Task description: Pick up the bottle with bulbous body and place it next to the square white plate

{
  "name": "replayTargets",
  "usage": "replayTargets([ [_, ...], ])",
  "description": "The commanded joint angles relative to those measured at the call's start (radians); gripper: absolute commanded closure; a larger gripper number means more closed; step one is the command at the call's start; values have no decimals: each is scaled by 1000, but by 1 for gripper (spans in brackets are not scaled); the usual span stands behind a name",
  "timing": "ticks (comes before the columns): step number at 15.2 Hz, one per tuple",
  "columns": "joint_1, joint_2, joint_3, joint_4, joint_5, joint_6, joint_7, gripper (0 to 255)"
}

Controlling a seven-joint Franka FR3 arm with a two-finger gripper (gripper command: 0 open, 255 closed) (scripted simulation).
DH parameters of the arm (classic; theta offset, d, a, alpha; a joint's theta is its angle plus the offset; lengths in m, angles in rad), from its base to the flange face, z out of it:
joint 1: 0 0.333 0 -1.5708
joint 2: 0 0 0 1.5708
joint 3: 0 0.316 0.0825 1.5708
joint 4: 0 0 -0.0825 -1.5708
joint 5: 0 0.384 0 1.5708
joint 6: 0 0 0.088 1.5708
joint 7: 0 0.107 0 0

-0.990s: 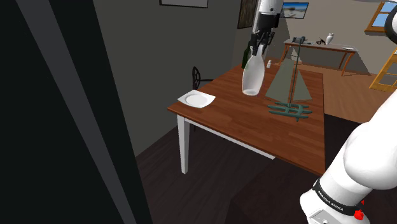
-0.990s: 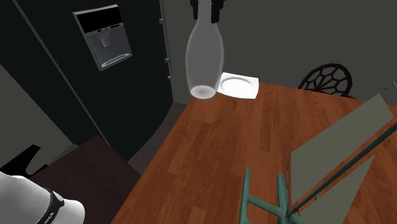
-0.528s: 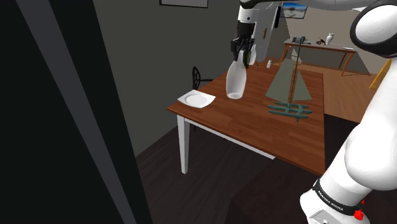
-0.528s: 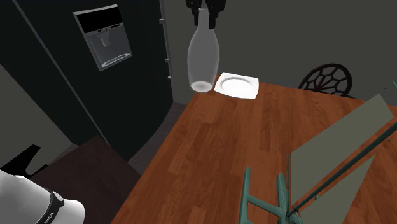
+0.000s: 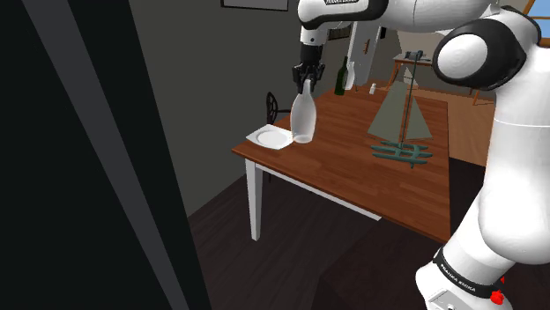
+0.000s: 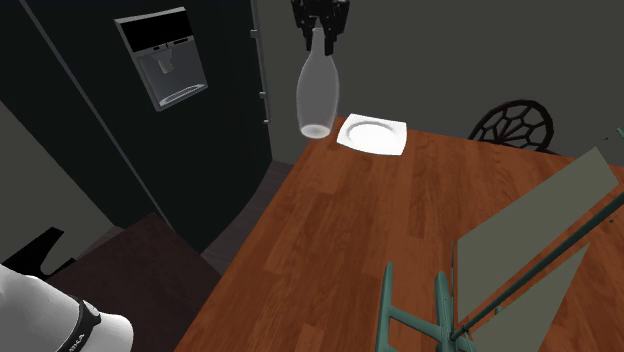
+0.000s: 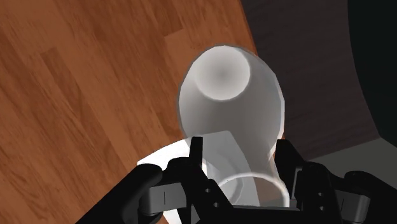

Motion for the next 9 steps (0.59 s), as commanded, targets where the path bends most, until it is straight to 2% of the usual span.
replayTargets([
  [1, 4, 84, 11, 93, 16, -10, 23, 255],
  [5, 5, 250, 31, 297, 42, -49, 63, 255],
  [6, 2, 300, 36, 366, 48, -67, 74, 255],
  [7, -5, 395, 45, 505, 59, -111, 92, 255],
  [9, 2, 375, 44, 443, 56, -69, 90, 255],
])
